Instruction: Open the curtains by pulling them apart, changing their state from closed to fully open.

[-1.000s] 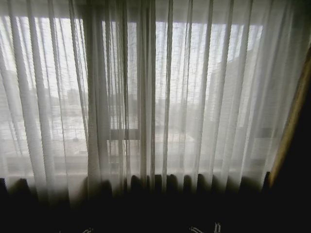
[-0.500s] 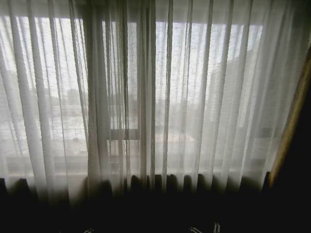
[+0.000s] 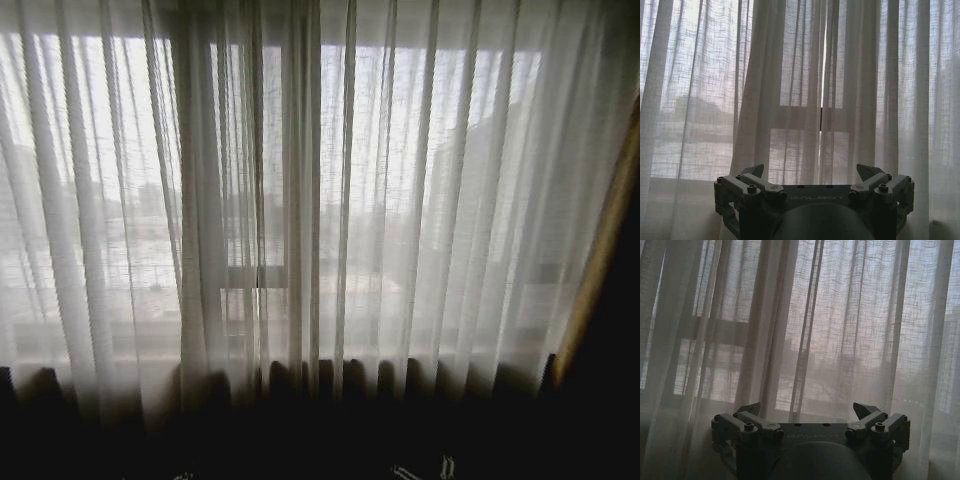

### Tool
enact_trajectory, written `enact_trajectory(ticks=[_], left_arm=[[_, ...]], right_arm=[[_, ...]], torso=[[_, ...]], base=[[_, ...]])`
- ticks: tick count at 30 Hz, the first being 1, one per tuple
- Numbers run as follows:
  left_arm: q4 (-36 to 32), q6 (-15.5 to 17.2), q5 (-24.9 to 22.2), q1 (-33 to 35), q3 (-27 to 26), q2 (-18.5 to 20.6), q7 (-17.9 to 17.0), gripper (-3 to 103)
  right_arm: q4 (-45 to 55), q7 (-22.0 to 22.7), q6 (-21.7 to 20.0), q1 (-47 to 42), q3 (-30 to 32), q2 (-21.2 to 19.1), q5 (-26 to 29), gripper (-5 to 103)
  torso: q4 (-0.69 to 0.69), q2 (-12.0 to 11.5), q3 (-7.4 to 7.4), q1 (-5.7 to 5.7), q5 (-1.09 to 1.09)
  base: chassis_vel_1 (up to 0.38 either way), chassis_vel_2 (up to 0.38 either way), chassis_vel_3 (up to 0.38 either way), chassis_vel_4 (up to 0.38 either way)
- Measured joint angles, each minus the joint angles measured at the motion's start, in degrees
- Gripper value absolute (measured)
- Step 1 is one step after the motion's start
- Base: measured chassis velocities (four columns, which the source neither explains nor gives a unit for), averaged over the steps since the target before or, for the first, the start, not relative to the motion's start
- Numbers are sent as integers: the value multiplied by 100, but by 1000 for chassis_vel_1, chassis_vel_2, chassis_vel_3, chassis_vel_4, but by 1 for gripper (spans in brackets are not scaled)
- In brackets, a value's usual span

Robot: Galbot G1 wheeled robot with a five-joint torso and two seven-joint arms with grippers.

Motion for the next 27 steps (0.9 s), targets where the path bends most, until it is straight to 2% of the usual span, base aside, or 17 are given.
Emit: enact_trajectory(ticks=[12,27], left_arm=[[28,-34,42,32,-1,-35,61,100],[138,-181,134,107,-30,-116,179,100]], right_arm=[[-14,-90,30,-57,15,0,-107,100],[-187,-107,236,-59,72,1,-266,100]], torso=[[1,0,0,0,0],[0,0,0,0,-1]], base=[[24,17,-22,-16],[109,94,-113,-102]])
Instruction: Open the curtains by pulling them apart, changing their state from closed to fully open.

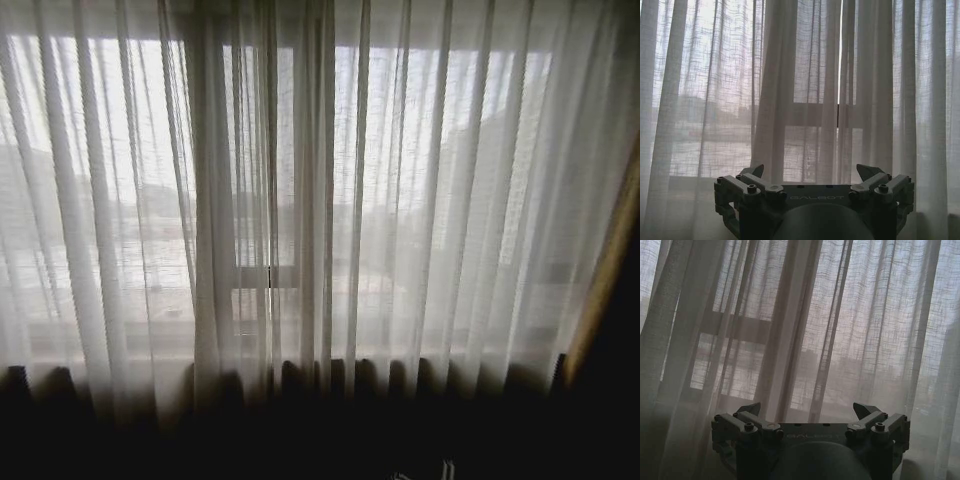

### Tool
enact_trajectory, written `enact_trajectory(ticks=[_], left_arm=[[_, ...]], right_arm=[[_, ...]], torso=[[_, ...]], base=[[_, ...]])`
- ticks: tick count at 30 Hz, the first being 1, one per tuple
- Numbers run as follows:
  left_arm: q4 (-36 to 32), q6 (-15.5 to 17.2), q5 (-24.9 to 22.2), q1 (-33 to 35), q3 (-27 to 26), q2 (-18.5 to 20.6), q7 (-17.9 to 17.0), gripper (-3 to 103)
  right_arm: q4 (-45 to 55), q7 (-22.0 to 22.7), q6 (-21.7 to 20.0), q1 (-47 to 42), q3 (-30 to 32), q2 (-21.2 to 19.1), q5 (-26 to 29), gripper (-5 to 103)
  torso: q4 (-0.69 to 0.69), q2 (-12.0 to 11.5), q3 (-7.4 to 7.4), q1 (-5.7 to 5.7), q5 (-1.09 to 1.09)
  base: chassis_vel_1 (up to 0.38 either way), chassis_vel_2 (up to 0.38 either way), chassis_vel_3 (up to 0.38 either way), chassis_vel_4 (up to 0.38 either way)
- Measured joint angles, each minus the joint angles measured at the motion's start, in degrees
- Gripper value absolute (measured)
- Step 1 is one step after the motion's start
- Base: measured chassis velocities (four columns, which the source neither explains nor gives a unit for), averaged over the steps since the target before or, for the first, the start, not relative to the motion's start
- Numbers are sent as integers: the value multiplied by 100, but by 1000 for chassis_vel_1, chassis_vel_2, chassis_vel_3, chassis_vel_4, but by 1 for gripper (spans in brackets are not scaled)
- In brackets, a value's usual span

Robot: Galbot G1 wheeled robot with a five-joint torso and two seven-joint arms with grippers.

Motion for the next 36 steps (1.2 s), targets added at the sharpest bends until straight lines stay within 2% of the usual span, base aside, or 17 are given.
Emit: enact_trajectory(ticks=[12,17,31,36], left_arm=[[52,-90,34,48,-4,-72,107,100],[69,-159,47,98,-19,-105,146,100],[193,-292,107,182,-39,-119,166,100],[209,-314,111,185,-62,-99,169,100]], right_arm=[[-44,-6,84,-45,35,-1,-103,100],[-102,-3,242,-43,35,-1,-183,100],[-255,65,425,-78,2,0,-251,100],[-312,78,470,-73,-20,0,-234,100]], torso=[[0,0,0,0,2],[0,0,0,-1,1],[0,1,0,1,-3],[0,1,0,0,2]], base=[[36,87,-29,-84],[60,134,-54,-132],[85,288,-88,-280],[-38,188,77,-177]])
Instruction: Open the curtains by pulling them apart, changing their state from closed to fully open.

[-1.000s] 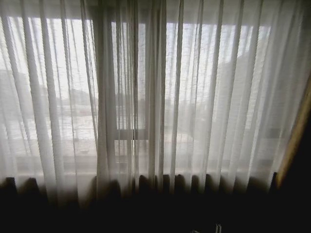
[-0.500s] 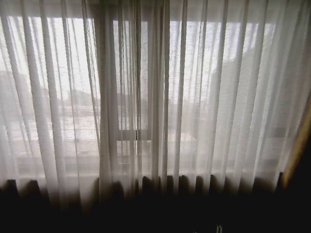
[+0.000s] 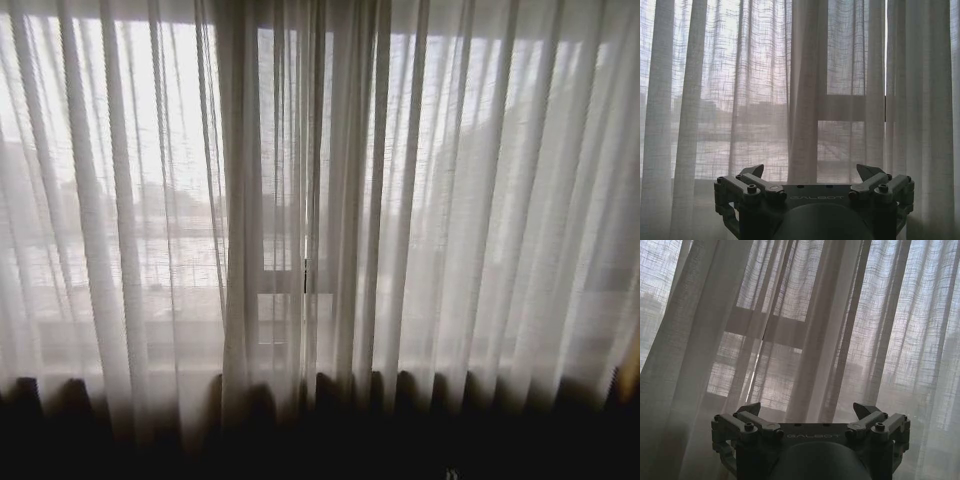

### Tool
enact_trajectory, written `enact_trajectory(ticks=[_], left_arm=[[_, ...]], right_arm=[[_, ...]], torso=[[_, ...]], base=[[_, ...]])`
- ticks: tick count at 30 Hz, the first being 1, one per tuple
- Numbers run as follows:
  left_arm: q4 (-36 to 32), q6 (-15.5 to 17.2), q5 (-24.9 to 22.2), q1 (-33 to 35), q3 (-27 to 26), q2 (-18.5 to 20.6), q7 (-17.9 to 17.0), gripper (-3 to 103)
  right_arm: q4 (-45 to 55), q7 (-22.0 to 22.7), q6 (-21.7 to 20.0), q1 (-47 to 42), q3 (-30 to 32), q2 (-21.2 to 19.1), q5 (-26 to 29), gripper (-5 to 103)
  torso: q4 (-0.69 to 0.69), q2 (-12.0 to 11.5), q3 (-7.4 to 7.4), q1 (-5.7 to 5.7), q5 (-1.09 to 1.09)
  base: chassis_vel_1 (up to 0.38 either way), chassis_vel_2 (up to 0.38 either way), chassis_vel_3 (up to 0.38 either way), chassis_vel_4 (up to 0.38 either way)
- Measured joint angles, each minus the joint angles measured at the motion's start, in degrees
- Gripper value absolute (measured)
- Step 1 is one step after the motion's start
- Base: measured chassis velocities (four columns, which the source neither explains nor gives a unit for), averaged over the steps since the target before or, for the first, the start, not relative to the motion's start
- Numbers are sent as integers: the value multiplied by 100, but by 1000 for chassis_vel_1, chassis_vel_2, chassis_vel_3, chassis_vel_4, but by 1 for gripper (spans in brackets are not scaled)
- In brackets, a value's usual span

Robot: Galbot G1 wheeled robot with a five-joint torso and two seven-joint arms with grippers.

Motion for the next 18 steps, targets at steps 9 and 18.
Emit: enact_trajectory(ticks=[9,18], left_arm=[[7,-3,63,-5,33,-32,7,100],[82,-26,167,-3,68,-125,11,100]], right_arm=[[-31,64,-6,45,-44,-1,-59,100],[-107,63,29,26,-48,-1,-85,100]], torso=[[0,-2,0,0,0],[0,-2,1,0,-1]], base=[[-146,109,149,-105],[-116,147,106,-147]])
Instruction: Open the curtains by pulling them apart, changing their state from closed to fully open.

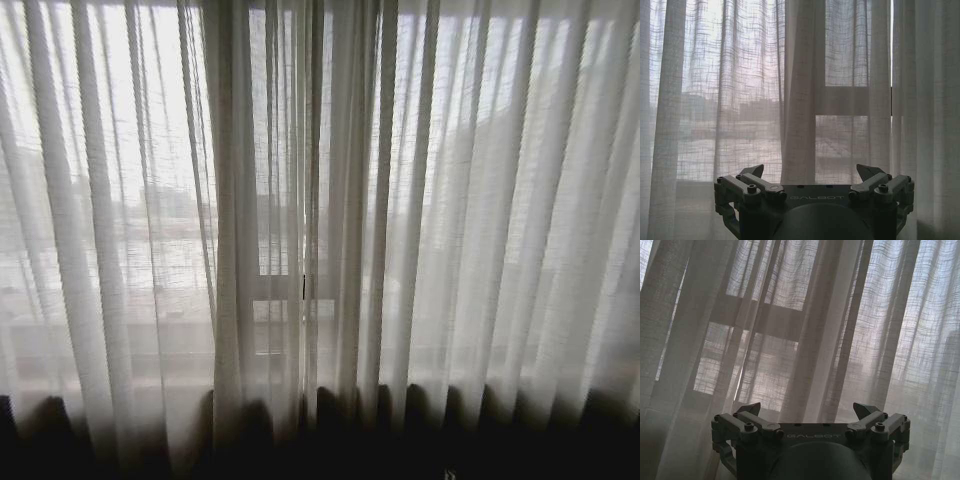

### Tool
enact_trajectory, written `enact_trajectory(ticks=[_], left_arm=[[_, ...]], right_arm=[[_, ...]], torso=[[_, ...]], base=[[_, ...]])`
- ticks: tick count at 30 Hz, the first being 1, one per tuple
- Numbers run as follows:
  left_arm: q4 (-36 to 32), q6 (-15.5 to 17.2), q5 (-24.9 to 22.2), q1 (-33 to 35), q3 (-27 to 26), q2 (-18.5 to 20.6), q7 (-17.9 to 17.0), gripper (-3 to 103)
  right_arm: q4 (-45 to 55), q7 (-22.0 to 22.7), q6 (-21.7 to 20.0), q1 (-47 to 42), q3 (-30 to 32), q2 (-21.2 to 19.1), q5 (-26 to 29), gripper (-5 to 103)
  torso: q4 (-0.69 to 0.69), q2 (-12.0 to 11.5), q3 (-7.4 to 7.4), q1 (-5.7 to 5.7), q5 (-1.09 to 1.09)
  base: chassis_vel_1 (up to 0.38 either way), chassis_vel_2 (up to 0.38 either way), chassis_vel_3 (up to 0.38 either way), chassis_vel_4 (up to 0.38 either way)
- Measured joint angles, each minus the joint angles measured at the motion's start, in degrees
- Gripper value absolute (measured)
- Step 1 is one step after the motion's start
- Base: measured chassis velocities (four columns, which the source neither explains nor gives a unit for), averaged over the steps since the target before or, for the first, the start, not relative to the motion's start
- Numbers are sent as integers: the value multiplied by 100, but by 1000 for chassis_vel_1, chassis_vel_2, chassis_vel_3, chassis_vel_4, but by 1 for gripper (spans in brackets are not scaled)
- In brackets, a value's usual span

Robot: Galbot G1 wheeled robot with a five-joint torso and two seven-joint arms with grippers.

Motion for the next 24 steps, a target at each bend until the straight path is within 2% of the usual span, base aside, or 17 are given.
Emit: enact_trajectory(ticks=[24], left_arm=[[121,-67,193,31,43,-196,135,100]], right_arm=[[-172,22,49,-3,-31,1,6,100]], torso=[[0,0,0,1,-1]], base=[[-6,222,7,-207]])
